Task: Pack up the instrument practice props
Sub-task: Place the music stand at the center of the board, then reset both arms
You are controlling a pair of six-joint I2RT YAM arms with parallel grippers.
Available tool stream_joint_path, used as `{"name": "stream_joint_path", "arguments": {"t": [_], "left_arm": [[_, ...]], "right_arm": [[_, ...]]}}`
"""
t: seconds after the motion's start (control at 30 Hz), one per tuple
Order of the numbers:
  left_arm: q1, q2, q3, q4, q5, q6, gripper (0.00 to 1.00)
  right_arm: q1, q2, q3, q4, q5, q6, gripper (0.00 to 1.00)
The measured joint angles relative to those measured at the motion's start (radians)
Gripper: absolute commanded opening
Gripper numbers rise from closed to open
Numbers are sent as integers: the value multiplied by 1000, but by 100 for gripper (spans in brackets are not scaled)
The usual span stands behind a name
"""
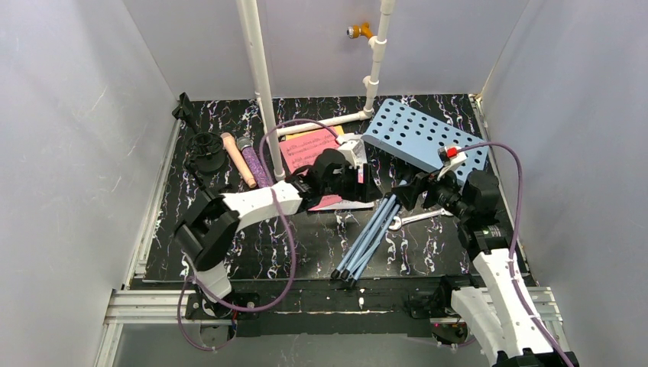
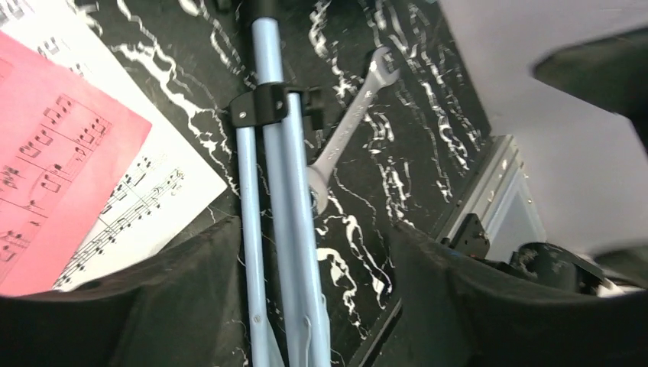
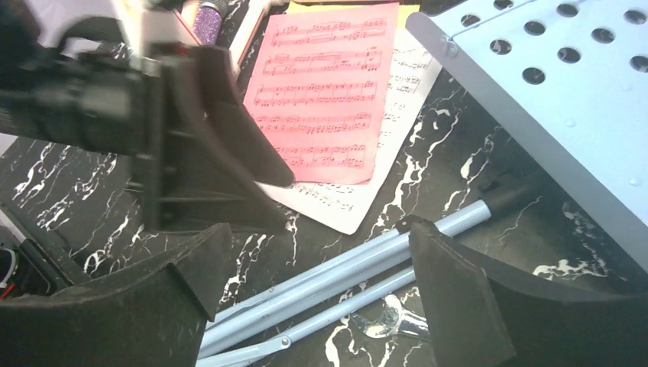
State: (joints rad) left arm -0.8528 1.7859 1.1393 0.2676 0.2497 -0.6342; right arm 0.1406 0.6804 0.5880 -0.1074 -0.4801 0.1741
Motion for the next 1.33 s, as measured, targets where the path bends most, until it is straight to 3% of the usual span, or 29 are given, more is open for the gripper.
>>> {"name": "stream_joint_path", "arguments": {"t": [0.2,0.4,0.73,1.03,1.33], "left_arm": [[-13,-203,-59,-71,-32,71,98],[-51,-354,-83,-253,-66,153,98],[-44,-851,-189,-465,-110,211,98],[-21,-1014,27,-793,-285,293,98],[-21,-1189,106,-982,-439,328,98]], "right_arm": [[-16,19,130,-140,10,-82,98],[-17,55,291,-294,111,-123,98],[-30,133,552,-544,212,-227,98],[-78,163,709,-652,379,-170,98],[-151,143,802,-716,484,-171,98]]}}
